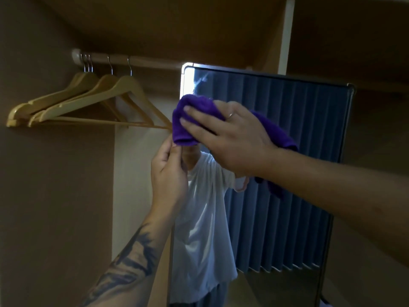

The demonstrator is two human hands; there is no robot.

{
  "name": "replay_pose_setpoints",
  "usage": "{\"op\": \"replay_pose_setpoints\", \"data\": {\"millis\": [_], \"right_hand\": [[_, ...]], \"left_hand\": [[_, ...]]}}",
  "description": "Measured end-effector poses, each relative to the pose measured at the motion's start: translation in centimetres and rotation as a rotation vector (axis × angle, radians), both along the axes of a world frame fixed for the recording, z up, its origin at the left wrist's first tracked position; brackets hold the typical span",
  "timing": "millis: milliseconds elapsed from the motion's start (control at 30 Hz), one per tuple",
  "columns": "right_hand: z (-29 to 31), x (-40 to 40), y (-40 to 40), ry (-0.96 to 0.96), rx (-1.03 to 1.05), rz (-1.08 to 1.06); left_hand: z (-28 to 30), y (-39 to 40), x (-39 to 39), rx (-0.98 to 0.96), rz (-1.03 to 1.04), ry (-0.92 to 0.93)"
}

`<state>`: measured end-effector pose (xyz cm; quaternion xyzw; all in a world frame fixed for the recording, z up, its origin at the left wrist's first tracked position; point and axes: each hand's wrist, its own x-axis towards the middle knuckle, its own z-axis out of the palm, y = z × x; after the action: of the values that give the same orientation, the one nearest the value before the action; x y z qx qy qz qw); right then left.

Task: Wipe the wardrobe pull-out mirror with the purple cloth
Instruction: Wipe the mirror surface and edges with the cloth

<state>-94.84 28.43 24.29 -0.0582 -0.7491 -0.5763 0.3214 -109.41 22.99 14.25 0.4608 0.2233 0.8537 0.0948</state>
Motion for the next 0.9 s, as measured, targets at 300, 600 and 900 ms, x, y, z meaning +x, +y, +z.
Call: {"op": "replay_pose_setpoints", "data": {"millis": [300,600,900], "right_hand": [[0.3,0.0,-0.1,0.143,-0.086,0.02],[-1.3,2.0,0.7,-0.146,0.006,0.018],[-8.8,2.3,0.8,-0.271,0.009,0.193]], "left_hand": [[-0.3,-0.8,0.3,-0.015,-0.017,-0.031],[-1.5,-1.8,0.8,-0.013,-0.065,-0.048],[-1.6,-2.2,1.1,-0.064,-0.013,-0.073]]}}
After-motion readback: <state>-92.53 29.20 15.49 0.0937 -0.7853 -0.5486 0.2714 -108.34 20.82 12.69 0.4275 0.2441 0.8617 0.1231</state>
